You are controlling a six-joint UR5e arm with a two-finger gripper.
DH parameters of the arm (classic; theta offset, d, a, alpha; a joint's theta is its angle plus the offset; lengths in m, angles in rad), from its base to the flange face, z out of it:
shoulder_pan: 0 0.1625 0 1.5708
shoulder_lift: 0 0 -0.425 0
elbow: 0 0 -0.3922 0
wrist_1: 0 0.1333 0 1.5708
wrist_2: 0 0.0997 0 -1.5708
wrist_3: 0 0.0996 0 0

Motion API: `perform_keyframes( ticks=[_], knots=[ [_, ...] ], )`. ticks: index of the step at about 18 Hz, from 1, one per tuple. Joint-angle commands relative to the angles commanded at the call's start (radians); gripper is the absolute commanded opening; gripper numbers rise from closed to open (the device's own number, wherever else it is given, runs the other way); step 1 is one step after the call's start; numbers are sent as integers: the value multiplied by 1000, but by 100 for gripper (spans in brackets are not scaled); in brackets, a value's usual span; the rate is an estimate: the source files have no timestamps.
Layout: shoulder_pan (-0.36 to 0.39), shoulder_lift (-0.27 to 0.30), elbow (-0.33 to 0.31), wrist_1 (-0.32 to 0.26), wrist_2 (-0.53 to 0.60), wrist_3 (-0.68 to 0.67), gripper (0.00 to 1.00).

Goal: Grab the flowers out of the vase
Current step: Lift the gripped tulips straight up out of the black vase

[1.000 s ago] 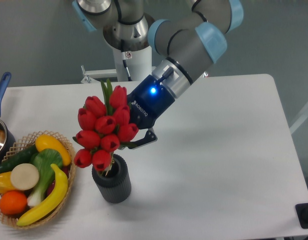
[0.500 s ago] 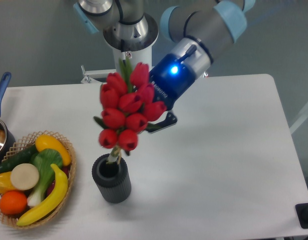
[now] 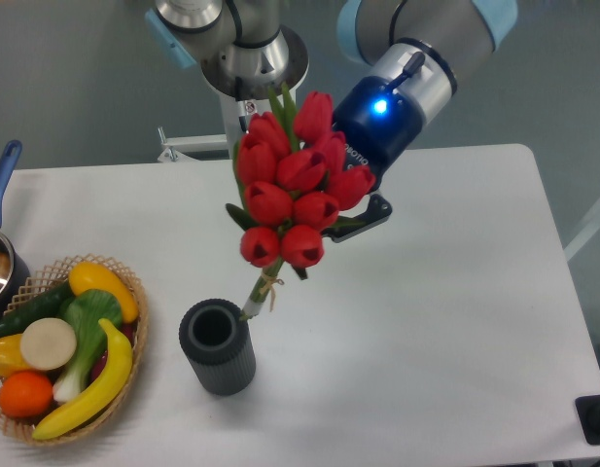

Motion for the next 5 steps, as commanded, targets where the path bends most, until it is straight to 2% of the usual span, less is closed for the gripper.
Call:
perform_keyframes(
  ticks=[5],
  knots=[
    [12, 0, -2, 0, 0, -2, 38]
  ],
)
